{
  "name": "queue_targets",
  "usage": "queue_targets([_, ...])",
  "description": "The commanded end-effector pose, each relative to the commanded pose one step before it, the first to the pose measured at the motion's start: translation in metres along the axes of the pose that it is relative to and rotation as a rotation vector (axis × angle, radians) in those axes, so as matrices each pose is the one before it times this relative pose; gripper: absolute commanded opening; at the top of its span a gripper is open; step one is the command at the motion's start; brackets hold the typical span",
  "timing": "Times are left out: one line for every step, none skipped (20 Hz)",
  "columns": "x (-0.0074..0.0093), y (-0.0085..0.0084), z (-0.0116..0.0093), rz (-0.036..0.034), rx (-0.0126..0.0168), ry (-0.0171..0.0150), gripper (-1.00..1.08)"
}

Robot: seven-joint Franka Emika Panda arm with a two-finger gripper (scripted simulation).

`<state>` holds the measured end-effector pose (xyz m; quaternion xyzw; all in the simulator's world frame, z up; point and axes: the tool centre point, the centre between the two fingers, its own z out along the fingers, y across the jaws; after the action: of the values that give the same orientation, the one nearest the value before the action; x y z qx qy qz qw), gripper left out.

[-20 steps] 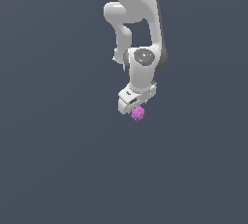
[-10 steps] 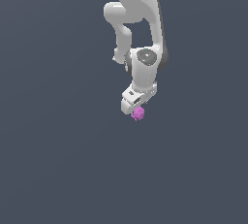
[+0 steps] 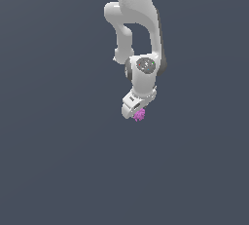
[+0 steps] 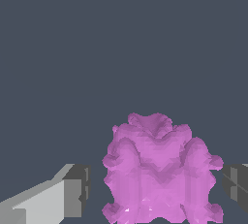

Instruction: Pick up the object and move it to a goal position.

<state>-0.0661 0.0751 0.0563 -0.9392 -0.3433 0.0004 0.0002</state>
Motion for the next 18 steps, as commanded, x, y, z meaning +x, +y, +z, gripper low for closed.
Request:
queue_targets([-0.00007,0.00003,0.01007,-0.00098,-0.00028,0.00041,1.0])
queue_targets([0.00017,-0.00002,0.00256,-0.00047,-0.00012,0.00005,1.0])
queue_targets([0.00008,0.00019,0.00198,0.0,0.0,0.0,1.0])
queue_targets([0.00023,-0.00006,0.0013,-0.00044,-0.00022,0.00003,1.0])
queue_targets([0.00008,0.00011,0.00081,0.0,0.0,0.0,1.0])
queue_targets([0.00003,0.00004,0.00027,0.0,0.0,0.0,1.0])
queue_targets([0.0,0.0,0.0,0.0,0.0,0.0,-1.0])
queue_targets([0.0,0.0,0.0,0.0,0.0,0.0,-1.0])
queue_targets([0.0,0.0,0.0,0.0,0.0,0.0,-1.0])
queue_targets([0.0,0.0,0.0,0.0,0.0,0.0,-1.0])
queue_targets([0.0,0.0,0.0,0.0,0.0,0.0,-1.0])
queue_targets([0.0,0.0,0.0,0.0,0.0,0.0,-1.0])
queue_targets([0.0,0.0,0.0,0.0,0.0,0.0,-1.0])
queue_targets([0.0,0.0,0.0,0.0,0.0,0.0,-1.0])
queue_targets([0.0,0.0,0.0,0.0,0.0,0.0,-1.0])
queue_targets([0.0,0.0,0.0,0.0,0.0,0.0,-1.0])
queue_targets([-0.00024,0.00049,-0.00087,0.00049,-0.00081,0.00023,-1.0])
queue_targets([0.00008,0.0001,-0.00023,0.0,0.0,0.0,-1.0])
